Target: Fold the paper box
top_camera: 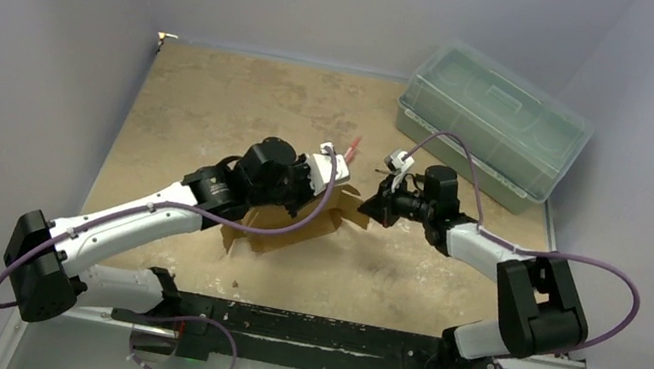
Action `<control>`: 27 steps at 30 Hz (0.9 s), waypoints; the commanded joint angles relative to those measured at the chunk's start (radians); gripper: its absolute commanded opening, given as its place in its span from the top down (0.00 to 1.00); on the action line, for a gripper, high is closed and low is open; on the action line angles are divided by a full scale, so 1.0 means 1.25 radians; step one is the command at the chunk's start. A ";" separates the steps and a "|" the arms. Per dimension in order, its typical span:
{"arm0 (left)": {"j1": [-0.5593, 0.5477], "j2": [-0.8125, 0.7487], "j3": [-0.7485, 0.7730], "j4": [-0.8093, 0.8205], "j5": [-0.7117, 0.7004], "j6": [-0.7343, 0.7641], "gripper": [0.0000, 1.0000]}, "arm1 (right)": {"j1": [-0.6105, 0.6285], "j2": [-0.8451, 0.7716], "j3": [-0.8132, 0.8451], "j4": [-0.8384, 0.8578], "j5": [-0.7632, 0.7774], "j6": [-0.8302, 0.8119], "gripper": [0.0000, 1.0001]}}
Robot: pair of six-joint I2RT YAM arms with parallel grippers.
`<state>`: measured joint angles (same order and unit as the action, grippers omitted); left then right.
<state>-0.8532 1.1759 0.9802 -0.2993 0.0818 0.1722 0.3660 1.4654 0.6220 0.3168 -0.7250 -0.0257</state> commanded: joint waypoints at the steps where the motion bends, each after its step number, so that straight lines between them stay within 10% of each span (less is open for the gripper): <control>1: -0.002 -0.020 -0.019 0.038 -0.011 -0.036 1.00 | 0.009 0.006 0.003 0.014 -0.001 0.015 1.00; 27: -0.001 -0.103 -0.110 0.105 -0.104 -0.131 1.00 | 0.058 -0.002 -0.012 0.029 -0.081 -0.002 0.91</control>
<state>-0.8532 1.0569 0.8520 -0.1947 -0.0238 0.0357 0.4240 1.4845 0.6205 0.3382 -0.7853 -0.0189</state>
